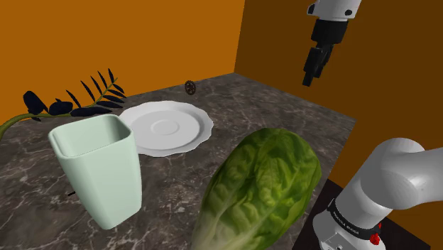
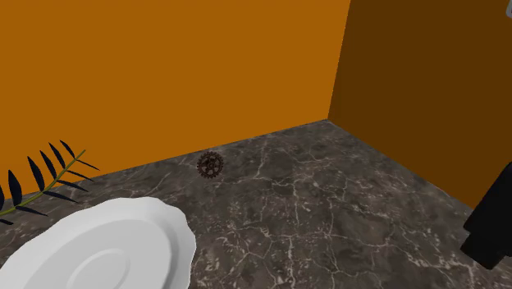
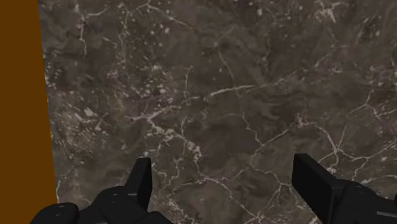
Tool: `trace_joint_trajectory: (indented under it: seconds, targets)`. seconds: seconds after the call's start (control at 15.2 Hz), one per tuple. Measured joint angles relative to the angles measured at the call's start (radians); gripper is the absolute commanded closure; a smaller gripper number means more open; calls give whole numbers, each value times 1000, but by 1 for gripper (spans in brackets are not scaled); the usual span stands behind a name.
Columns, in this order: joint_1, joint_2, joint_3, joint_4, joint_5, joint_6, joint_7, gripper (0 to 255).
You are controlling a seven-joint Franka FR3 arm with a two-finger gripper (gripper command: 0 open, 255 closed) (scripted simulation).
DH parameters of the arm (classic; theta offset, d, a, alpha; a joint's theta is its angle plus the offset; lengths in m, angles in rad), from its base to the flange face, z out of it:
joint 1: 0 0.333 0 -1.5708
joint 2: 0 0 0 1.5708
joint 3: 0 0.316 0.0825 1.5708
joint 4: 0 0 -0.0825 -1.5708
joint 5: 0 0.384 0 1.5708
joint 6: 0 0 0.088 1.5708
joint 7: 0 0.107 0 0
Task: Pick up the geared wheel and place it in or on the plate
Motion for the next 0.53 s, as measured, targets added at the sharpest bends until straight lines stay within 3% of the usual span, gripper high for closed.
trace_joint_trajectory:
  seconds: [0.2, 0.53]
  targets:
    - [6, 36, 8, 14, 8, 23, 2, 0]
    - [26, 198, 40, 88, 33, 114, 12, 0]
